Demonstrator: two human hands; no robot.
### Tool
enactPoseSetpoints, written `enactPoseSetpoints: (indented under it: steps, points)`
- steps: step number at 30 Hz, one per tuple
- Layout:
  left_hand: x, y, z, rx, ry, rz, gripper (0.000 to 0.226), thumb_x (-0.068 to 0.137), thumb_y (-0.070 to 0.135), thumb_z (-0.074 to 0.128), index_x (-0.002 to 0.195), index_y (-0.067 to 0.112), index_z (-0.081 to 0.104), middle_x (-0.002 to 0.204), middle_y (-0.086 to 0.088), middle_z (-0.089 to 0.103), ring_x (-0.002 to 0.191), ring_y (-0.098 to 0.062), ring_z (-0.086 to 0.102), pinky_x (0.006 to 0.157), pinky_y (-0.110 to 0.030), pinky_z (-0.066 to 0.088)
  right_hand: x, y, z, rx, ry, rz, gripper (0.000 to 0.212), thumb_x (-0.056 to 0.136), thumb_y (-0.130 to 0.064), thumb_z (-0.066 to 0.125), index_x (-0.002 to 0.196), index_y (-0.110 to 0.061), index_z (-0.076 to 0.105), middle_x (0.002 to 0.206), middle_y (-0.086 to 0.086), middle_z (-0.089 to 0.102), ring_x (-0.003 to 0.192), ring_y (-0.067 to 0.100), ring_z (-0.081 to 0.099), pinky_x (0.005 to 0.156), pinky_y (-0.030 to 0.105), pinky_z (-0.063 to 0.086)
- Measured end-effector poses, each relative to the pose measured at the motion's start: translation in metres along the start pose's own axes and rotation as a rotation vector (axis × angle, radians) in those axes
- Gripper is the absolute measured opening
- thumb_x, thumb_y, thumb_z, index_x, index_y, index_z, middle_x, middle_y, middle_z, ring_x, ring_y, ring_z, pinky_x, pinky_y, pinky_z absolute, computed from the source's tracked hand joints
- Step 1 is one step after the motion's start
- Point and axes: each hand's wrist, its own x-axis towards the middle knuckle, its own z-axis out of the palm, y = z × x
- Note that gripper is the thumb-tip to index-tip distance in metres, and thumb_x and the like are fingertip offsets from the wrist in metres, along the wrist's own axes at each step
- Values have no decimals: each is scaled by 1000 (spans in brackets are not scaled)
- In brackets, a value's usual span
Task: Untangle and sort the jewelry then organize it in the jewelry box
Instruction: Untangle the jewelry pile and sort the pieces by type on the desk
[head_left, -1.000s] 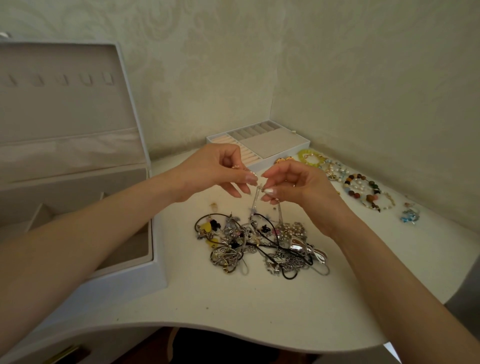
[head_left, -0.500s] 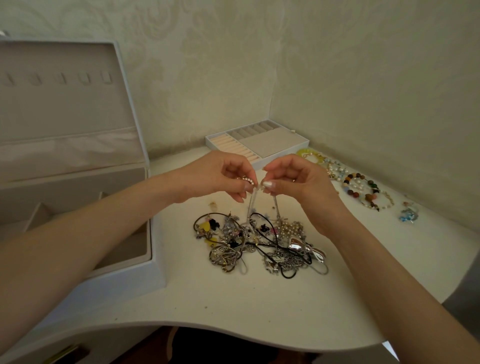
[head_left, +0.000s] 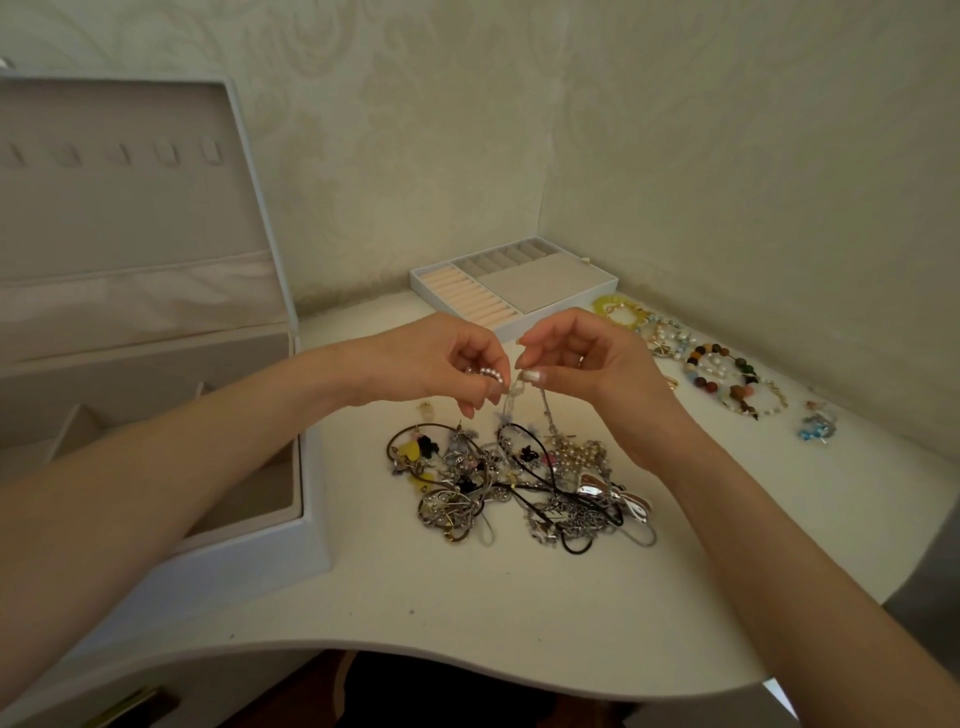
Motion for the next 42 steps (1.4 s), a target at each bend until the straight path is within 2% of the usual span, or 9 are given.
enactPoseSetpoints:
  steps: [7, 11, 14, 20, 24, 29, 36, 40, 42]
  points:
    - [-1, 1, 2, -17, 9, 20, 15, 86, -1, 61, 84, 14, 63, 66, 9, 65, 59, -3, 58, 60, -12, 46, -1, -1, 2, 28, 6, -10, 29, 74, 15, 67, 85, -12, 63, 74, -3, 66, 70, 6, 63, 69, 18, 51]
    - [2, -2, 4, 16, 52, 37, 21, 84, -7, 60, 84, 14, 62, 78, -1, 65, 61, -4, 58, 59, -14, 47, 0, -1, 2, 43, 28, -15, 28, 74, 12, 68, 85, -12, 63, 73, -3, 66, 70, 8, 62, 71, 19, 51]
    - [2, -2, 6, 43, 76, 64, 20, 83, -3, 62, 84, 16, 63, 81, -2, 66, 64, -4, 58, 61, -15, 48, 0, 1, 2, 25, 46, -8, 25, 75, 11, 68, 85, -12, 63, 74, 0, 65, 70, 10, 62, 71, 21, 52]
    - [3, -2, 8, 49, 113, 129, 23, 81, -2, 65, 83, 21, 64, 82, 0, 68, 73, -14, 59, 69, -27, 48, 1, 5, 3, -1, 58, 51, 24, 76, 11, 68, 87, -10, 63, 73, -1, 65, 65, 9, 63, 66, 20, 51]
    - [2, -2, 8, 11, 108, 134, 21, 81, -5, 64, 83, 16, 64, 79, 3, 67, 70, -9, 61, 65, -20, 50, 2, 4, 4, 33, 96, 42, 25, 75, 11, 68, 84, -12, 63, 72, 0, 67, 66, 10, 64, 66, 21, 52]
    - [3, -3, 7, -26, 79, 110, 19, 82, -6, 63, 84, 13, 63, 82, -3, 67, 68, -7, 60, 63, -17, 50, 3, 4, 2, 131, 140, 48, 27, 73, 10, 69, 81, -15, 62, 70, -4, 68, 63, 10, 60, 64, 22, 48]
    - [4, -5, 5, -5, 59, 88, 19, 83, -6, 62, 85, 13, 62, 80, -3, 66, 65, -5, 59, 61, -15, 48, 2, 2, 1, 172, 73, 32, 24, 69, 5, 70, 84, -12, 61, 70, 0, 68, 61, 12, 60, 62, 21, 47]
    - [5, -6, 5, -11, 53, 89, 19, 83, -6, 62, 84, 12, 62, 78, 0, 65, 61, -1, 59, 60, -13, 47, 1, 0, 1, 166, 54, 35, 24, 62, -6, 72, 82, -13, 61, 70, -1, 69, 58, 13, 56, 61, 25, 43]
    - [5, -6, 5, -7, 44, 88, 17, 83, -5, 63, 85, 12, 62, 80, 0, 66, 63, -1, 60, 61, -14, 48, 1, -1, 1, 167, 47, 40, 23, 61, -8, 73, 81, -14, 61, 70, -2, 69, 57, 12, 53, 58, 23, 42]
